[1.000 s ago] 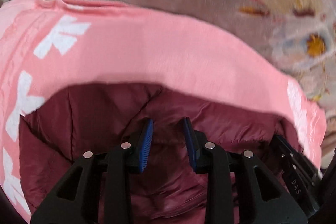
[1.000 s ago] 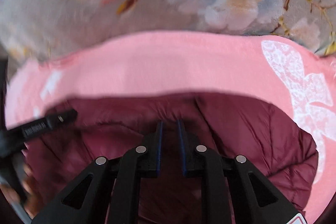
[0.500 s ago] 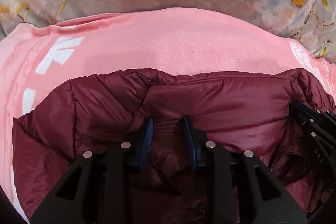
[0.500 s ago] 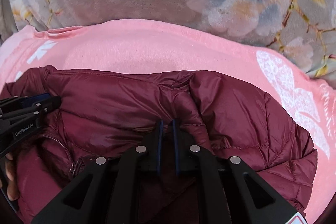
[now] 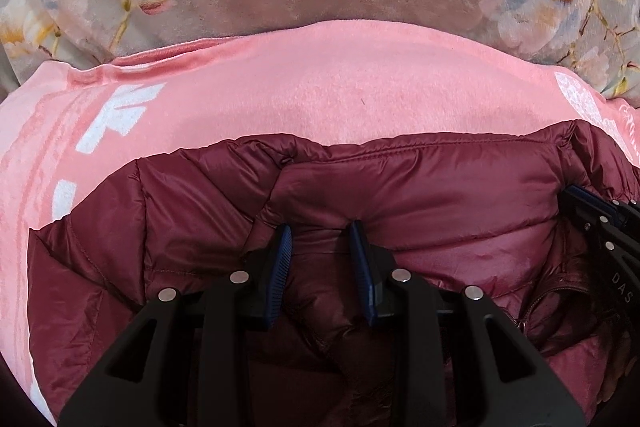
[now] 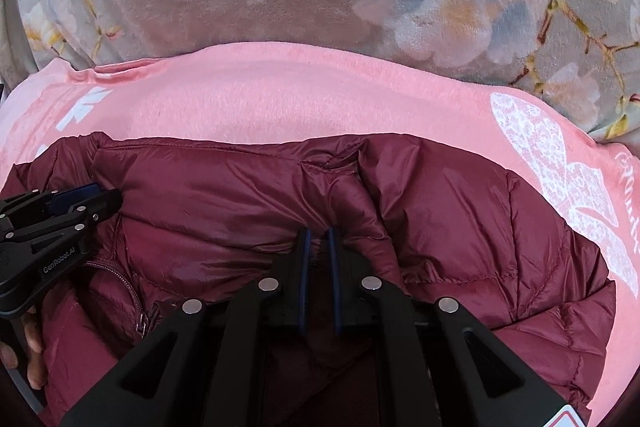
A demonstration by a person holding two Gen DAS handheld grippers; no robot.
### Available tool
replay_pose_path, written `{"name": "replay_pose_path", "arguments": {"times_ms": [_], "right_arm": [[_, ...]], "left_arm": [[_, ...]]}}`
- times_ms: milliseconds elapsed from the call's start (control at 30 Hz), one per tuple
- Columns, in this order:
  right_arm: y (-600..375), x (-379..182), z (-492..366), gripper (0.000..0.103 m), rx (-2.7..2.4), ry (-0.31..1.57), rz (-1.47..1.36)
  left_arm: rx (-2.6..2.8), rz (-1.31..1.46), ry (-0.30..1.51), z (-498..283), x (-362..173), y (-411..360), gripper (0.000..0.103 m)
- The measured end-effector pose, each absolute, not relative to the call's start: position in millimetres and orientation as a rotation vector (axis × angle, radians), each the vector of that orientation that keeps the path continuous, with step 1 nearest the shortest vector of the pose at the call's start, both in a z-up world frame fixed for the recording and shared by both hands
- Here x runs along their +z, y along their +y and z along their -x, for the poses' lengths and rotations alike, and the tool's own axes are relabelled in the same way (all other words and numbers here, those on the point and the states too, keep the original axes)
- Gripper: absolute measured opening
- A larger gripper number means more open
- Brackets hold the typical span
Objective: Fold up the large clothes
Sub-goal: 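Fold the hem up toward the collar with both grippers and hold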
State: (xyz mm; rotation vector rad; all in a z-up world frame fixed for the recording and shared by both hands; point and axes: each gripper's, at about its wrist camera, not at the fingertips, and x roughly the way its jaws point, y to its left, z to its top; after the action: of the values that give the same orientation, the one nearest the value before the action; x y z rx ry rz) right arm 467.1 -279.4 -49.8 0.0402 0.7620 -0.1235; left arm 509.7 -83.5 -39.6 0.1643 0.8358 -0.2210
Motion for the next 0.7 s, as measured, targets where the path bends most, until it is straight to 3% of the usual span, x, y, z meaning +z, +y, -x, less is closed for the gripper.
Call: {"name": "replay_pose_path", "arguments": {"times_ms": [700], "right_arm": [[-282.1,-48.6,-466.8,0.007,-0.114,0.756,-0.073]], "left_arm": [[-0.214,-0.188,0.827,-509.2,-39.6,-84.7,0.03]]}}
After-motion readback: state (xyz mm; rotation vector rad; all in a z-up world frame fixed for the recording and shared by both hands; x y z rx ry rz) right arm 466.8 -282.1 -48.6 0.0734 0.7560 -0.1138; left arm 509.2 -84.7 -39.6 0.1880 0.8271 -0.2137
